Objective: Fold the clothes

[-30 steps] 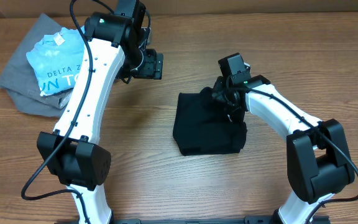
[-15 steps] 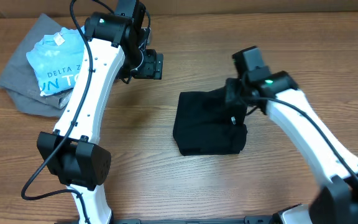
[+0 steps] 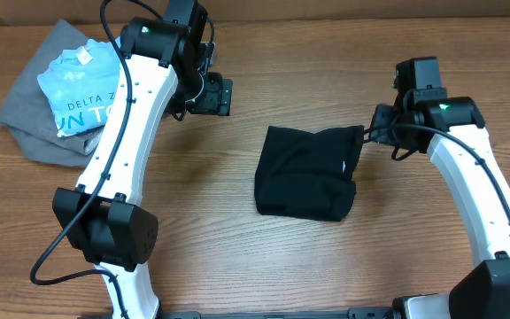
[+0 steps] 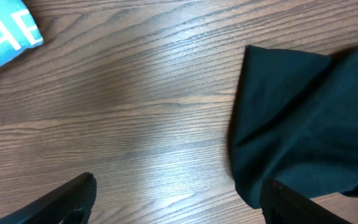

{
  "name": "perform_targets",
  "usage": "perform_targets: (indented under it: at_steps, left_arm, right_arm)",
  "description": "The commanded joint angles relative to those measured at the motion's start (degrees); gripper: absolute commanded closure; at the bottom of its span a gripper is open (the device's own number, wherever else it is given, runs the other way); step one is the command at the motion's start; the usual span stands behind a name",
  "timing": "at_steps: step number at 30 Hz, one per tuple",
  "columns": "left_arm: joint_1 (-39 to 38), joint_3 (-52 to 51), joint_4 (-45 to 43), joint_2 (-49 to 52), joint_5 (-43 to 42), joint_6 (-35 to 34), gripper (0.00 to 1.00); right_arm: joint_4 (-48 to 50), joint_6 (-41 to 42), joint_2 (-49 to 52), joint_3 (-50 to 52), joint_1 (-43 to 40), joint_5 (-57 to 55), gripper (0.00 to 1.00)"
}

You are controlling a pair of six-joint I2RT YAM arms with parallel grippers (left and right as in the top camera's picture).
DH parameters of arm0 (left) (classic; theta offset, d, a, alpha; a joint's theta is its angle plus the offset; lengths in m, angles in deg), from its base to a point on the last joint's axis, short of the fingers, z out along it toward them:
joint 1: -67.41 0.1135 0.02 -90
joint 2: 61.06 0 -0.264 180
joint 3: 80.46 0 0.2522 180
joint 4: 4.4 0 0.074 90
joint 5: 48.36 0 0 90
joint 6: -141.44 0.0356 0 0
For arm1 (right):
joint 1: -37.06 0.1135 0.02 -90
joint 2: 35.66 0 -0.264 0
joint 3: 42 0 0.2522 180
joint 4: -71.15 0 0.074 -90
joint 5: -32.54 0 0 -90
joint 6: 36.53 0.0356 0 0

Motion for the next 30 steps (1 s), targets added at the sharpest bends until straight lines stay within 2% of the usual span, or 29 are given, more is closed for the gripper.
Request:
perform_targets:
  at_steps: [1,5,8,10,13,14,15,16,17,18,19,20,21,28,29,30]
  left_arm:
    - [-0.13,-0.09,-0.02,0.0,-0.39,1.22,0.13]
    - [-0.13,-0.09,-0.2,0.0,-0.39,1.22,0.13]
    - [-0.13,-0.09,-0.28,0.0,-0.39,1.25,0.13]
    - [-0.13,-0.09,-0.28,0.0,-0.35,1.64,0.12]
    - [-0.13,-0.09,-0.44,0.0,-0.35,1.64,0.11]
    - [-0.13,-0.09,-0.46,0.0,-0.35,1.64,0.11]
    - [-0.13,-0.09,-0.44,0.0,-0.35,1.64,0.11]
    - [-0.13,-0.09,-0.39,0.0,-0.35,1.66,0.11]
    - [-0.13,-0.09,-0.39,0.0,-0.35,1.64,0.12]
    - [-0.13,-0.09,-0.39,0.0,-0.35,1.64,0.11]
    - [-0.13,-0.09,-0.39,0.0,-0.37,1.64,0.11]
    - [-0.13,-0.09,-0.39,0.0,-0.37,1.64,0.11]
    - [-0.13,-0.09,-0.46,0.0,-0.37,1.64,0.11]
    - [-0.13,-0.09,-0.98,0.0,-0.37,1.64,0.1]
    - [-0.13,-0.09,-0.96,0.0,-0.37,1.64,0.1]
    - [-0.13,-0.09,-0.96,0.0,-0.37,1.64,0.1]
  right_arm:
    - [-4.24,-7.06,-0.26,-0.15,0.94,13.62,0.5]
    - [-4.83,-6.54,-0.26,5.31,3.06,13.53,0.32]
    - [-2.29,-5.25,-0.26,11.43,3.17,15.63,0.32]
    - [-0.61,-7.8,-0.26,14.36,3.19,21.24,0.34]
    - [-1.05,-15.15,-0.26,15.76,3.43,33.99,0.46]
    - [-1.73,-16.39,-0.28,15.78,3.65,36.0,0.54]
    - [-2.64,-16.76,-0.31,15.78,3.82,36.72,0.69]
    - [-3.82,-16.68,-0.35,15.78,3.8,36.04,0.91]
    - [-5.01,-15.69,-0.35,15.78,3.8,34.14,0.96]
    - [-6.25,-13.11,-0.35,15.78,3.72,30.62,0.96]
    - [-10.03,-4.04,-0.35,15.78,3.65,16.59,0.96]
    - [-11.82,0.33,-0.35,15.85,3.65,10.08,0.96]
    - [-14.47,8.17,-0.35,16.37,3.65,0.09,0.96]
    - [-14.47,10.4,-0.33,20.33,3.65,1.79,0.96]
    - [-13.64,11.54,-0.33,21.73,3.65,1.79,0.94]
    - [-12.81,11.87,-0.33,22.23,3.65,1.68,0.84]
